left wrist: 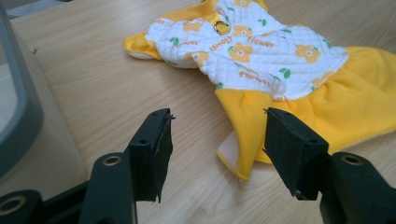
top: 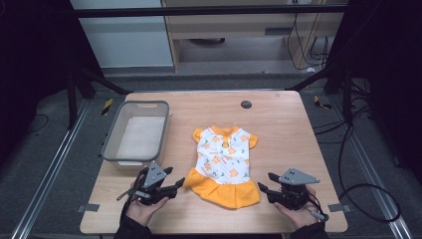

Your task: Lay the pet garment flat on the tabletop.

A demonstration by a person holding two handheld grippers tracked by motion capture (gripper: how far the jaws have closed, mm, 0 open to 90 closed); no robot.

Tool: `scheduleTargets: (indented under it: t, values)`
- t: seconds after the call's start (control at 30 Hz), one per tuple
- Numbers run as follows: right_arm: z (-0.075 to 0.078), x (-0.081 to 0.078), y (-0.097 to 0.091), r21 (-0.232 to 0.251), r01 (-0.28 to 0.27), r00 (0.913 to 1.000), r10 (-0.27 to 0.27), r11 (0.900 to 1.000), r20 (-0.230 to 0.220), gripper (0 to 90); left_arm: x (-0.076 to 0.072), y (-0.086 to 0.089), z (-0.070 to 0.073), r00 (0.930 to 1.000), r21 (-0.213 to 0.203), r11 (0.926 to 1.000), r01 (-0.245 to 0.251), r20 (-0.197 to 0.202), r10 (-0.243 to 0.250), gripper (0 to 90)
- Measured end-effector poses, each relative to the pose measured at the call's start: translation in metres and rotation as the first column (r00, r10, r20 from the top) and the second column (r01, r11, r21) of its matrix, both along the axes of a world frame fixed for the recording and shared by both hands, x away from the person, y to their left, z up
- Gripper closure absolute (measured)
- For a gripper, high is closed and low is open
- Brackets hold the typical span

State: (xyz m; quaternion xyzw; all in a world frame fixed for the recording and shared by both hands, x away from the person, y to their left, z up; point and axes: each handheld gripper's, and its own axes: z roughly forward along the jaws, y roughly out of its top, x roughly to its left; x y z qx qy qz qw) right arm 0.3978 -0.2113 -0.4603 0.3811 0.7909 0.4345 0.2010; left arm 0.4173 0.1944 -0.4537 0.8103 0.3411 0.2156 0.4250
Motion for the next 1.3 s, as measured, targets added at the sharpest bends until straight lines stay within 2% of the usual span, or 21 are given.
scheduleTargets:
  t: [0.1, 0.3, 0.4, 0.5, 0.67, 0.8, 0.93, 1.0, 1.17, 1.23, 1.3]
  values:
    - [-0.009, -0.001, 0.004, 0.001, -0.009, 0.9994, 0.009, 1.0000, -0.033, 48.3, -0.001, -0.006, -0.005, 0.9999, -0.001, 0.9999, 0.012, -0.012, -0.012, 40.8]
    - [-0.021, 0.000, 0.014, -0.013, -0.030, 0.9957, 0.029, 0.9995, -0.088, 50.7, -0.004, -0.018, -0.017, 0.9988, 0.039, 0.9983, 0.043, -0.025, -0.042, 40.4]
    - [-0.027, 0.002, 0.018, -0.036, -0.042, 0.9926, 0.038, 0.9984, -0.116, 51.2, -0.002, -0.020, -0.021, 0.9985, 0.056, 0.9976, 0.039, -0.040, -0.037, 41.0]
    - [-0.030, 0.004, 0.019, -0.034, -0.042, 0.9906, 0.037, 0.9986, -0.132, 51.5, 0.001, -0.022, -0.025, 0.9981, 0.061, 0.9977, 0.030, -0.055, -0.026, 43.6]
    - [-0.037, 0.007, 0.022, -0.039, -0.052, 0.9844, 0.045, 0.9979, -0.170, 53.3, 0.005, -0.025, -0.028, 0.9979, 0.073, 0.9970, 0.025, -0.062, -0.020, 55.4]
    - [-0.040, 0.008, 0.026, -0.064, -0.058, 0.9806, 0.045, 0.9963, -0.191, 58.7, 0.007, -0.024, -0.026, 0.9969, 0.058, 0.9983, 0.011, -0.078, -0.007, 68.5]
    - [-0.040, 0.008, 0.026, -0.078, -0.062, 0.9800, 0.046, 0.9950, -0.193, 73.3, 0.009, -0.021, -0.026, 0.9955, 0.048, 0.9988, -0.003, -0.095, 0.007, 80.0]
    - [-0.038, 0.008, 0.026, -0.083, -0.070, 0.9798, 0.053, 0.9941, -0.193, 81.6, 0.009, -0.019, -0.023, 0.9961, 0.041, 0.9992, -0.003, -0.088, 0.007, 84.2]
    - [-0.025, 0.006, 0.020, -0.061, -0.069, 0.9847, 0.058, 0.9957, -0.164, 84.7, 0.005, -0.014, -0.011, 0.9982, 0.008, 0.9999, -0.013, -0.059, 0.014, 85.8]
    - [-0.021, 0.005, 0.014, -0.040, -0.067, 0.9857, 0.060, 0.9969, -0.157, 84.7, 0.005, -0.011, -0.009, 0.9972, -0.011, 0.9998, -0.017, -0.073, 0.016, 85.7]
    - [-0.019, 0.005, 0.008, -0.035, -0.060, 0.9869, 0.054, 0.9976, -0.152, 84.3, 0.006, -0.010, -0.011, 0.9931, -0.011, 0.9998, -0.015, -0.117, 0.013, 85.5]
